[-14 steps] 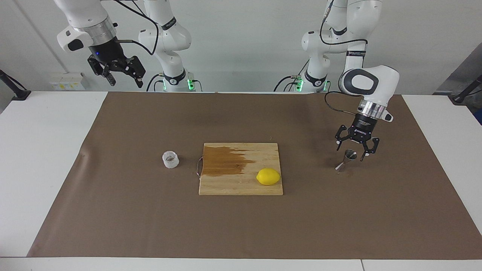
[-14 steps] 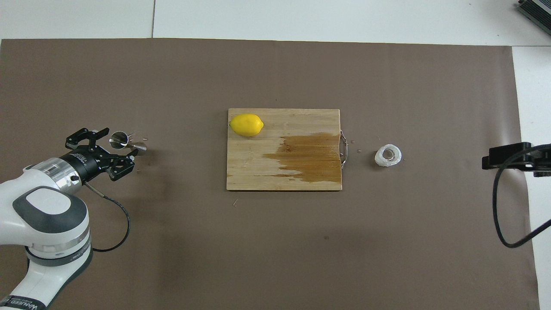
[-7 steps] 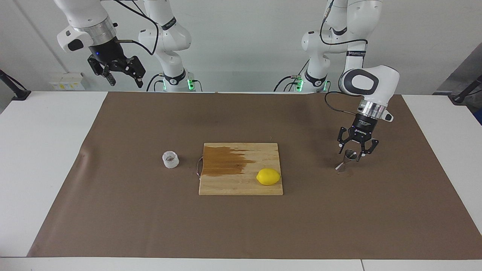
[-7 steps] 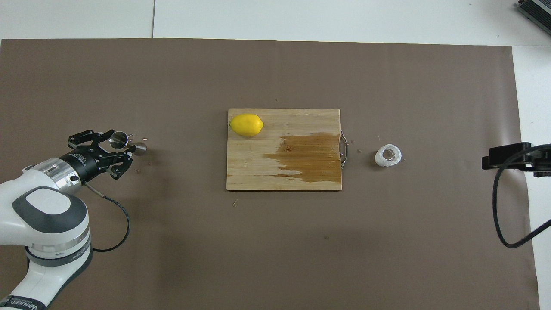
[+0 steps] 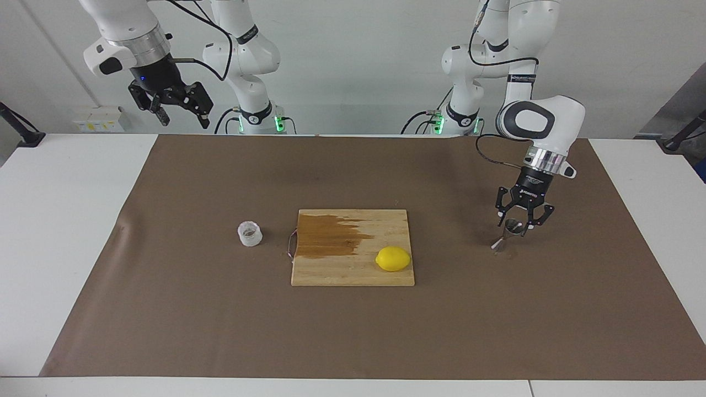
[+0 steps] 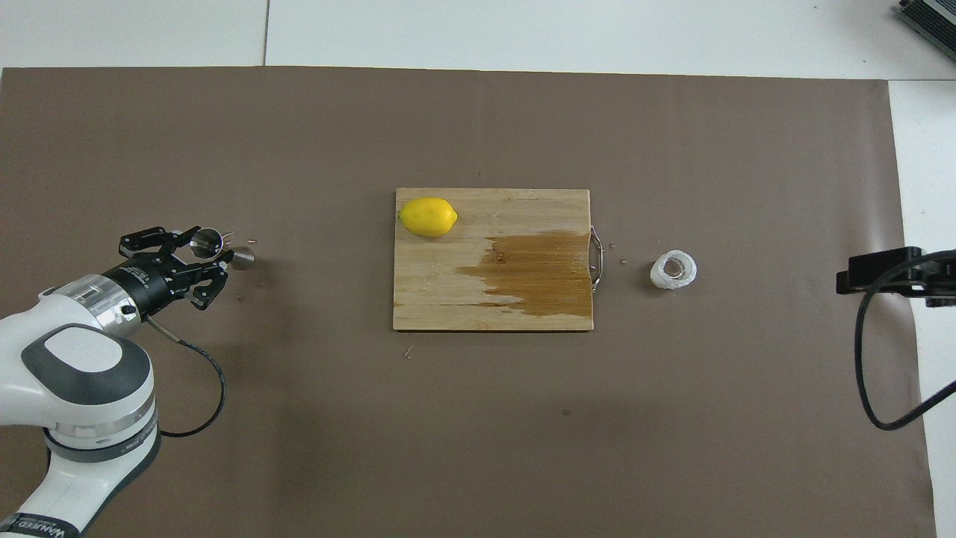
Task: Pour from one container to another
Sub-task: 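Close the left gripper around the small metal cup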
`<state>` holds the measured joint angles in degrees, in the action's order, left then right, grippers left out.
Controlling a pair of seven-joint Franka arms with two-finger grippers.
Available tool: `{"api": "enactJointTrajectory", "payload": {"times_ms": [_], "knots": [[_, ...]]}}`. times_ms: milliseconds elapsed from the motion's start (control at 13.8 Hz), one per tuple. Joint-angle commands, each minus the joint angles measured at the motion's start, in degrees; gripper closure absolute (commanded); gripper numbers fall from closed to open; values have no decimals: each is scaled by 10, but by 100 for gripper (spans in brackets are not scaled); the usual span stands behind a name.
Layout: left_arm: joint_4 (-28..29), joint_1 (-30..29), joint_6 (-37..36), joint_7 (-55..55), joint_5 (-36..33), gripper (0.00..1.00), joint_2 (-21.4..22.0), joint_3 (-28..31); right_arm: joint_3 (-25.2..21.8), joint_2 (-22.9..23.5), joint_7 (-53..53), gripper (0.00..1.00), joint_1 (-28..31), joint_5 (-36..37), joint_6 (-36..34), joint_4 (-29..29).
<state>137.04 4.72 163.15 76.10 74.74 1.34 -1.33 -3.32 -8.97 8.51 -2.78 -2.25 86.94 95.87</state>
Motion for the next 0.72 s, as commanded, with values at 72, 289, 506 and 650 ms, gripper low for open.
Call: {"api": "enactJointTrajectory", "payload": {"times_ms": [72, 289, 506, 650], "knots": [[8, 5, 9, 2, 8, 48, 3, 3, 2, -5, -1, 0, 5, 2, -5, 3], [8, 3, 9, 2, 9, 53, 3, 3, 2, -5, -1, 0, 5, 2, -5, 3], [6, 2, 7, 3, 8, 55, 3, 3, 2, -5, -1, 0, 5, 2, -5, 3], [2, 1, 3, 3, 8, 70, 2, 3, 2, -5, -1, 0, 5, 2, -5, 3]]}}
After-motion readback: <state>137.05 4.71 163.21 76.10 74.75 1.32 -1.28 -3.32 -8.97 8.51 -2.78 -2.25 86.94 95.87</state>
